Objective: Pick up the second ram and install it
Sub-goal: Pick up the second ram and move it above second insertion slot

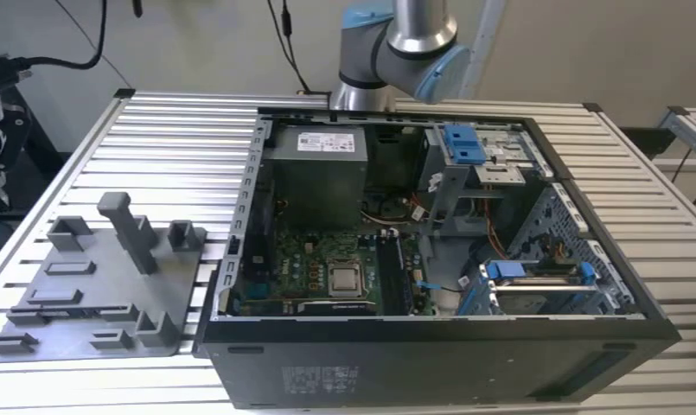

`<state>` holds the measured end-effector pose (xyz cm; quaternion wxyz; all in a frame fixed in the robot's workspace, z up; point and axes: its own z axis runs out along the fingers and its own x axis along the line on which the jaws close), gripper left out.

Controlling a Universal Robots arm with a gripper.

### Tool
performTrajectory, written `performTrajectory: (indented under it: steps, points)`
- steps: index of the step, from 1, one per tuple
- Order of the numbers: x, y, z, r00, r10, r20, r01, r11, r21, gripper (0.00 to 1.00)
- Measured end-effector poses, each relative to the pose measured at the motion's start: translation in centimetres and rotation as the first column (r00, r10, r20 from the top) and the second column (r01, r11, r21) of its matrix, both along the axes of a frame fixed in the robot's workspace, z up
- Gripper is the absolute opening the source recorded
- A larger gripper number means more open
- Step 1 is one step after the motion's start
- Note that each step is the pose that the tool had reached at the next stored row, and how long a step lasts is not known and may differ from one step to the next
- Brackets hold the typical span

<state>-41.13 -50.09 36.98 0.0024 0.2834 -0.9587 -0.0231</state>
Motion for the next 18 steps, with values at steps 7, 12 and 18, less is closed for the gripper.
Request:
performTrajectory:
  steps: [7, 12, 18]
  points:
    - [-0.01, 0.0, -0.02, 0.9919, 0.127, -0.0001, -0.127, 0.9919, 0.0, 0.11]
    - [-0.01, 0.0, -0.05, 0.9762, 0.217, 0.0, -0.217, 0.9762, 0.0, 0.11]
    - [-0.01, 0.0, -0.08, 0.947, 0.321, 0.0, -0.321, 0.947, 0.0, 0.11]
